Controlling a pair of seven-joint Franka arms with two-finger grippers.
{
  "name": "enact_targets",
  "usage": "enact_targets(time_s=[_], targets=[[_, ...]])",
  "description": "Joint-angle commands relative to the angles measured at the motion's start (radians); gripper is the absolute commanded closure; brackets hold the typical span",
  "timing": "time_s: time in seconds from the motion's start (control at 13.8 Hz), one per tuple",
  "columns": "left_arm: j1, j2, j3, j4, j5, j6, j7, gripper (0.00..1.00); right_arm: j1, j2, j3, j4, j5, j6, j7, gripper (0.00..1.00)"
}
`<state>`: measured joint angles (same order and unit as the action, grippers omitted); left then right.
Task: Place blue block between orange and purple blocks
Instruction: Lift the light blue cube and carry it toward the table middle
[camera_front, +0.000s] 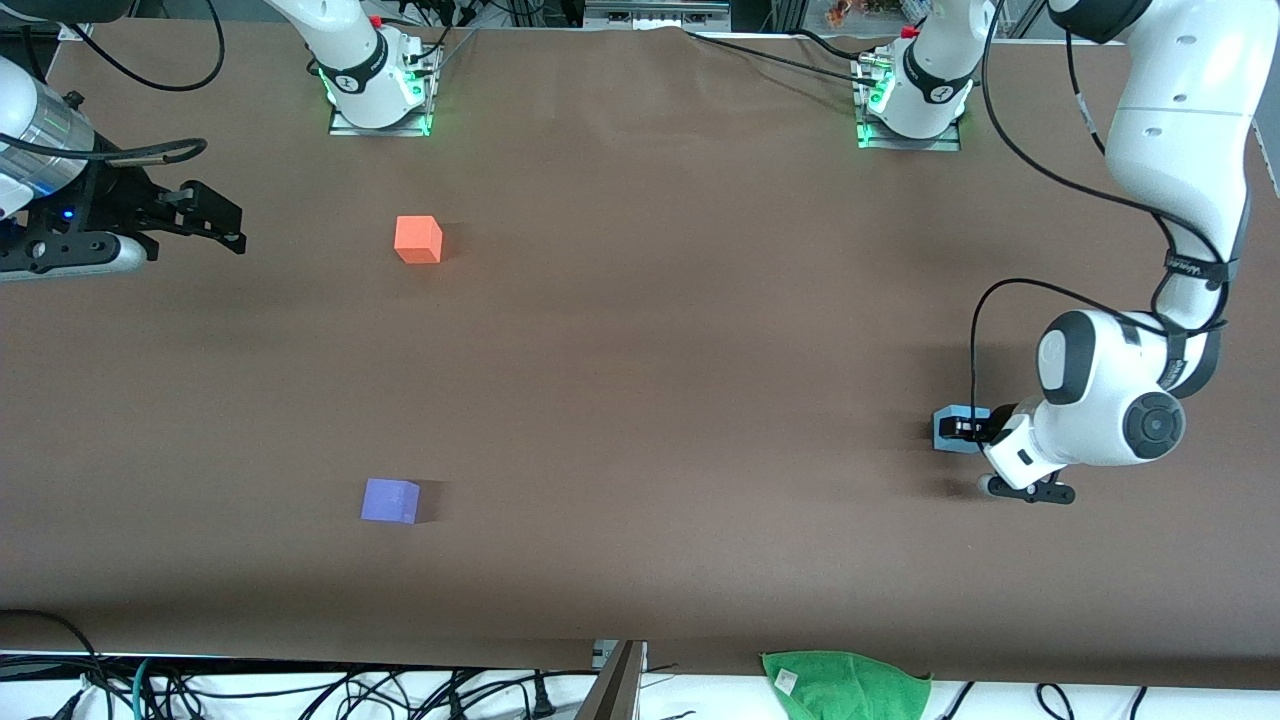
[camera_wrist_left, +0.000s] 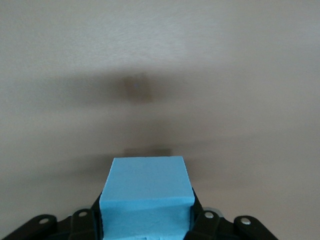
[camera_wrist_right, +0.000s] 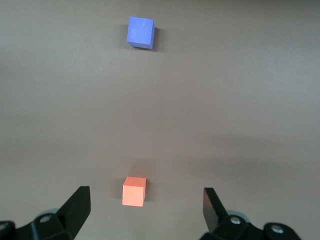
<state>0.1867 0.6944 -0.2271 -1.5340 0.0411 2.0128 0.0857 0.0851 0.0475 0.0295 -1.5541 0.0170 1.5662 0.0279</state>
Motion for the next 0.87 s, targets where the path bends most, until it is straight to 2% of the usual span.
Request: enact_targets(time_s=[0.0, 0.29, 0.44, 0.65, 0.8], targets=[[-0.003, -0.122, -0.111, -0.015, -0.021, -0.144, -0.012, 1.00, -0.001, 0.002, 0.000, 0.008, -0.003, -0.002, -0.011, 0.01], [-0.024, -0.118, -0.285, -0.015, -0.021, -0.155, -0.239, 1.00, 0.001, 0.002, 0.000, 0.008, -0.003, -0.005, -0.011, 0.01], [-0.106, -0.084, -0.297, -0.014, -0.032, -0.126, -0.318, 0.98, 0.002, 0.002, 0.003, 0.009, -0.002, 0.000, -0.011, 0.01], [-0.277, -0.012, -0.293, -0.015, -0.027, 0.047, -0.527, 0.97, 0.005, 0.002, 0.006, 0.011, 0.000, 0.000, -0.010, 0.01], [-0.370, 0.052, -0.265, -0.020, -0.024, 0.147, -0.604, 0.94, 0.005, 0.002, 0.006, 0.011, 0.000, 0.002, -0.010, 0.01]])
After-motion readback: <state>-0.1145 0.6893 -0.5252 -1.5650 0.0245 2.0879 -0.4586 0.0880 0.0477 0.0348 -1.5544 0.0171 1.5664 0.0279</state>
